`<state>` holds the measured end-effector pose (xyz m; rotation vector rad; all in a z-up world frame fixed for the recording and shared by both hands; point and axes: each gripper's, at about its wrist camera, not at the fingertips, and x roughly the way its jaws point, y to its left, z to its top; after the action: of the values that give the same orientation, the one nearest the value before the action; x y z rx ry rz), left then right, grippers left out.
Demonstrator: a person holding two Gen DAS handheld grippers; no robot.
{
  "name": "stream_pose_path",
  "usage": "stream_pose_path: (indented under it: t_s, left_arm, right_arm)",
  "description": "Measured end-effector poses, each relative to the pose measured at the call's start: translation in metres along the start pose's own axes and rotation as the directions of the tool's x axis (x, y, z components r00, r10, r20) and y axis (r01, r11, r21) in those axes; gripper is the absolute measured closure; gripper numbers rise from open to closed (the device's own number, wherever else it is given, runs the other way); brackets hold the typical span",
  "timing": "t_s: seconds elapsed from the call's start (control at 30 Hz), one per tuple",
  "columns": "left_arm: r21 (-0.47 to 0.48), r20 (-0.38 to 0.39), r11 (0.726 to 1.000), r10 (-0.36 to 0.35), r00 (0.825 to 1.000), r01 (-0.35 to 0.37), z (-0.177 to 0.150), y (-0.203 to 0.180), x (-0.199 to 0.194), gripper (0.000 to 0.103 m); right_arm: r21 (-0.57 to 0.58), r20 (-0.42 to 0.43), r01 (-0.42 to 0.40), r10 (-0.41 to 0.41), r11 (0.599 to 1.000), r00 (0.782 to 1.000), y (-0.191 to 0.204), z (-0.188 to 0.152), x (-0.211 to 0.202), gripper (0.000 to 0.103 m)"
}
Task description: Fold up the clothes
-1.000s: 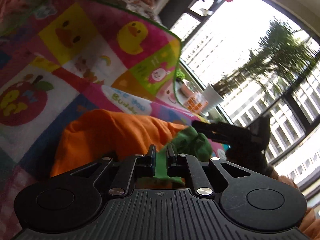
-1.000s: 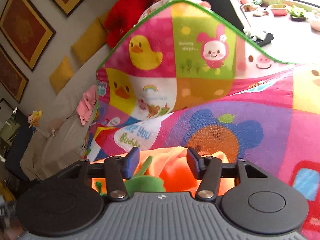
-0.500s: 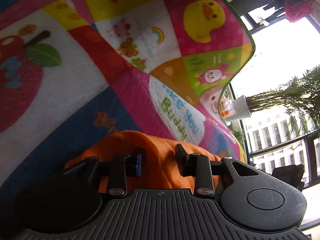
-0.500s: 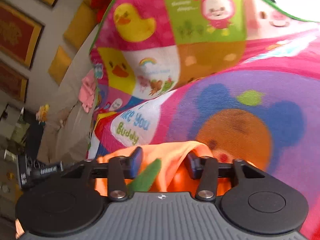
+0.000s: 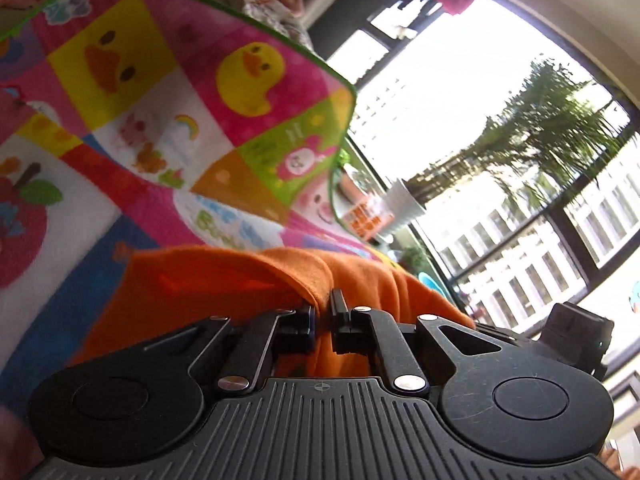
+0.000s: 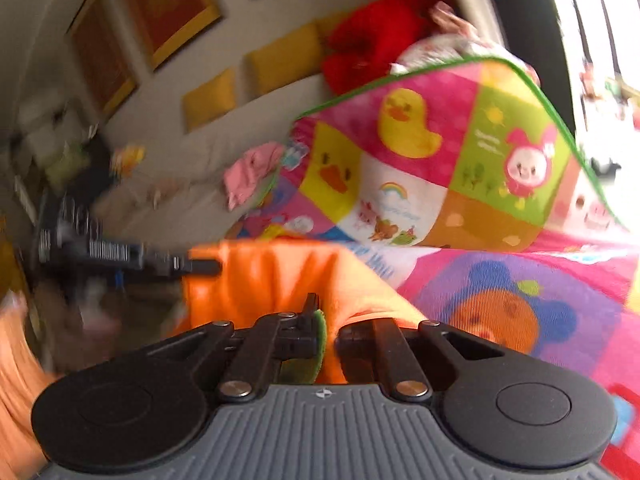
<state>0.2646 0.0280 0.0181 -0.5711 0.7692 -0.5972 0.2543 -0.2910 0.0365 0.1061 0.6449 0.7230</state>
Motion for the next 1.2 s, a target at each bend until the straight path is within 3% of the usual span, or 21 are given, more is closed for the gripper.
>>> stream_pose_path:
  t_s: [0.07, 0.2, 0.3, 0.37, 0.43, 0.57, 0.63, 0.73, 0.83, 0.9, 1.07, 1.1, 1.2]
  left_arm:
    - [0.005, -0.023, 1.0, -0.002, 1.0, 0.002, -0.022, -0.005, -0.012, 0.096]
    - [0.047, -0.063, 0.998, 0.036, 0.997, -0.033, -0.062, -0.012, -0.033, 0.095]
    - [0.098, -0.09, 0.993, 0.073, 0.993, -0.064, -0.086, -0.018, -0.048, 0.092]
    - [0.13, -0.093, 0.989, 0.082, 0.992, -0.07, -0.094, -0.025, -0.063, 0.088]
    - [0.179, -0.074, 0.982, 0.076, 0.994, -0.062, -0.099, -0.038, -0.084, 0.083]
    - [0.306, 0.002, 0.951, 0.048, 0.999, -0.047, -0.098, -0.075, -0.118, 0.063]
    - [0.358, 0.051, 0.933, 0.03, 0.998, -0.047, -0.094, -0.092, -0.128, 0.061]
    - [0.358, 0.113, 0.933, 0.003, 0.994, -0.043, -0.083, -0.104, -0.109, 0.049]
    - [0.358, 0.112, 0.926, 0.086, 0.99, -0.121, -0.084, -0.099, -0.059, 0.051]
    - [0.364, 0.074, 0.918, 0.138, 0.988, -0.155, -0.099, -0.09, -0.039, 0.055]
    - [0.385, -0.033, 0.898, 0.242, 0.97, -0.211, -0.146, -0.065, -0.007, 0.053]
    - [0.39, -0.054, 0.894, 0.263, 0.963, -0.222, -0.155, -0.06, 0.0, 0.052]
    - [0.427, -0.048, 0.872, 0.285, 0.957, -0.238, -0.168, -0.062, -0.003, 0.051]
  right_arm:
    - [-0.065, -0.015, -0.004, 0.003, 0.998, 1.0, 0.024, -0.023, -0.016, 0.096]
    - [-0.075, -0.071, -0.019, 0.014, 0.997, 0.997, 0.047, -0.072, -0.033, 0.096]
    - [-0.049, -0.139, 0.015, -0.022, 0.999, 0.99, 0.053, -0.11, -0.029, 0.096]
    - [-0.063, -0.136, 0.045, -0.053, 0.997, 0.989, 0.056, -0.129, -0.031, 0.096]
    - [-0.076, -0.121, 0.069, -0.078, 0.995, 0.99, 0.06, -0.142, -0.036, 0.096]
    - [-0.068, -0.09, 0.091, -0.097, 0.994, 0.991, 0.061, -0.15, -0.046, 0.096]
    - [-0.058, -0.083, 0.098, -0.103, 0.993, 0.991, 0.061, -0.154, -0.049, 0.096]
    - [-0.043, -0.071, 0.11, -0.113, 0.993, 0.991, 0.062, -0.156, -0.051, 0.096]
    - [-0.049, -0.062, 0.139, -0.141, 0.989, 0.988, 0.068, -0.157, -0.057, 0.096]
    - [-0.056, -0.049, 0.156, -0.159, 0.986, 0.986, 0.071, -0.156, -0.073, 0.09]
    - [-0.051, 0.05, 0.204, -0.201, 0.978, 0.978, 0.076, -0.141, -0.131, 0.052]
    - [-0.042, 0.081, 0.214, -0.21, 0.976, 0.974, 0.077, -0.135, -0.14, 0.049]
    - [-0.032, 0.161, 0.229, -0.221, 0.973, 0.962, 0.078, -0.114, -0.144, 0.036]
